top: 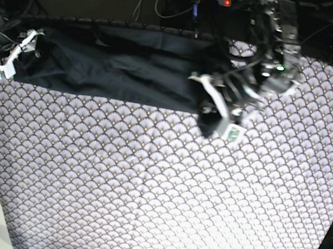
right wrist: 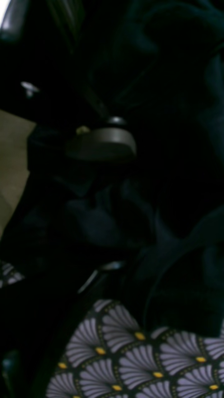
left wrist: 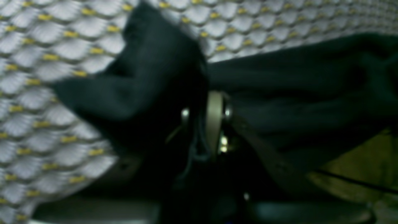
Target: Fold the T-shirt properly
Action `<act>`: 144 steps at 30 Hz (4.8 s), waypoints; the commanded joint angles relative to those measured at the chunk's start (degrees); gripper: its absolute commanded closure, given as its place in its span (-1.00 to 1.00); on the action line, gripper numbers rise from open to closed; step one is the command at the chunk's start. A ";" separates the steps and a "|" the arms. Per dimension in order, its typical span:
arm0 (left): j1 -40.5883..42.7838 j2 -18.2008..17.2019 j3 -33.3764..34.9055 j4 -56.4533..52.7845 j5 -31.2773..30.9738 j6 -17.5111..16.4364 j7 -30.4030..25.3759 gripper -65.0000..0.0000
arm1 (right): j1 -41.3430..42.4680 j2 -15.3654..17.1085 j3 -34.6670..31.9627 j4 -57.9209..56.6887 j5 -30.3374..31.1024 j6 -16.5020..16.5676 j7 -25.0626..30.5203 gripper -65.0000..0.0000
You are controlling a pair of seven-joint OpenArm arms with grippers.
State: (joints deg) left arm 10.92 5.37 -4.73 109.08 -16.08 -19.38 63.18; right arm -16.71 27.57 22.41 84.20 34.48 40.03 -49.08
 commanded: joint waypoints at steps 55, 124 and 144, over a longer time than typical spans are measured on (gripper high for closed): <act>-12.54 -1.28 41.08 -8.99 -1.55 59.38 -8.19 1.00 | 0.23 1.13 0.40 0.76 0.55 -0.03 0.60 -0.22; -20.46 -10.95 54.97 -3.19 -15.18 48.34 -22.34 -0.05 | 0.75 1.39 0.40 0.94 0.55 -0.03 0.86 -0.23; -12.54 -17.72 43.90 -22.18 -15.35 48.34 -28.50 0.91 | 0.84 3.15 1.19 8.06 0.64 -0.03 -4.24 -0.23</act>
State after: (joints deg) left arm -1.45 -12.23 39.38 87.31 -31.33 28.23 33.43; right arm -16.38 29.43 22.90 91.11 34.39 40.03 -54.37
